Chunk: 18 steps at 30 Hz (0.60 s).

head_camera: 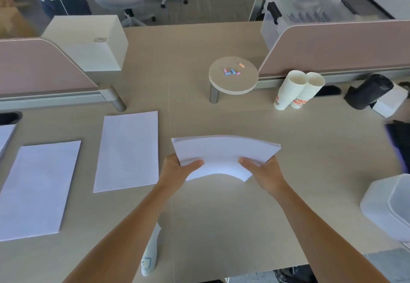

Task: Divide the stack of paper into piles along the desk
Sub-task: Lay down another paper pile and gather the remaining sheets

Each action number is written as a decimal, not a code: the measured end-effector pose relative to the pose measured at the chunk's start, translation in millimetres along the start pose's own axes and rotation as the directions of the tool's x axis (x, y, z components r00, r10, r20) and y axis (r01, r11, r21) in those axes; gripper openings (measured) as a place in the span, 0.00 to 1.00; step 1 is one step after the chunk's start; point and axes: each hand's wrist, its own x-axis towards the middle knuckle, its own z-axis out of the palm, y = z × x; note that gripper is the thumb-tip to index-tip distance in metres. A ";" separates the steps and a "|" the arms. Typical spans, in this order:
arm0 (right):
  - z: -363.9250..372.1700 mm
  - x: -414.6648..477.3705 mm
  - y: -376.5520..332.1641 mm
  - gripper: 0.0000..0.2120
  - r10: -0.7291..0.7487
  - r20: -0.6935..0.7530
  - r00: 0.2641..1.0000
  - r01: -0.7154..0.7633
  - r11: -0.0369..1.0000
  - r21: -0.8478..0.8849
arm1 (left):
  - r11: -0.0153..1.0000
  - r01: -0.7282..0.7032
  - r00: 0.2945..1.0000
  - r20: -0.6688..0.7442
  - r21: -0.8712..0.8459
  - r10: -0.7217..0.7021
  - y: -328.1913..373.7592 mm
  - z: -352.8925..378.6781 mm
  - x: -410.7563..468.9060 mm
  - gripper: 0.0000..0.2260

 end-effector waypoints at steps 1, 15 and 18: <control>0.2 1.2 0.3 0.14 0.007 -0.008 1.000 -0.007 1.000 0.010 | 1.000 -0.004 1.000 0.004 -0.025 0.004 -1.4 2.8 1.0 0.16; -14.9 4.5 13.6 0.14 0.022 0.012 1.000 -0.022 1.000 0.013 | 0.998 0.034 0.999 -0.034 -0.051 -0.036 -26.4 24.4 3.6 0.17; -15.5 7.3 19.7 0.15 0.008 0.020 1.000 -0.008 1.000 0.007 | 0.996 0.067 0.997 -0.046 -0.061 -0.069 -26.9 29.3 7.1 0.15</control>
